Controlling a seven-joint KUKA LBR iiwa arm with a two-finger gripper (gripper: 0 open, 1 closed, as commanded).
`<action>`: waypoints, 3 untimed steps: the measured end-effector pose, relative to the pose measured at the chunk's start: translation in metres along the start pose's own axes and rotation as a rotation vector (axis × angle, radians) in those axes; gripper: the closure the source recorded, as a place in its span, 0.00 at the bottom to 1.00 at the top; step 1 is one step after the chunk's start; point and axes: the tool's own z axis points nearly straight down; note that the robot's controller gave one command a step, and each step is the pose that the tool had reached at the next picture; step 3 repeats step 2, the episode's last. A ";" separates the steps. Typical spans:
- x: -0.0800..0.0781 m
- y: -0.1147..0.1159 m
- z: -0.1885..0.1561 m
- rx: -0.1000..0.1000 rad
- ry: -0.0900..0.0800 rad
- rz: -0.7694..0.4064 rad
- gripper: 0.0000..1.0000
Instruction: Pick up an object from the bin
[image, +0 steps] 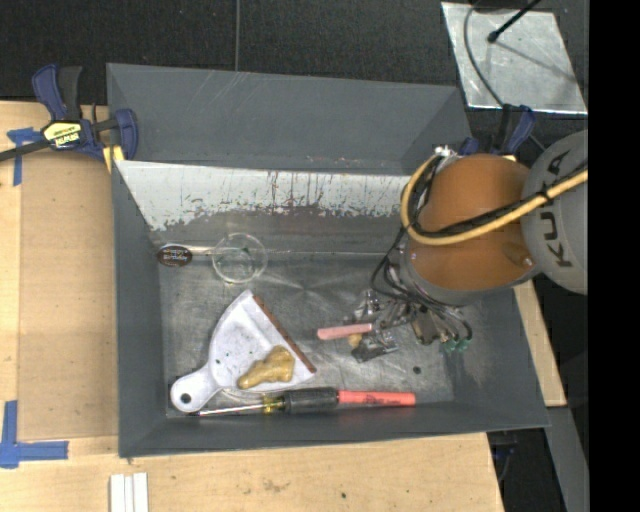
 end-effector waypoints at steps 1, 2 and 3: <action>0.000 0.000 0.000 0.000 0.000 0.000 1.00; -0.002 -0.008 -0.034 -0.002 0.008 0.002 1.00; -0.002 -0.008 -0.034 -0.002 0.008 0.002 1.00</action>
Offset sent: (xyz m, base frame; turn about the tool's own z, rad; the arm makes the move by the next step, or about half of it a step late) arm 0.0089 -0.0146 0.0680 0.0055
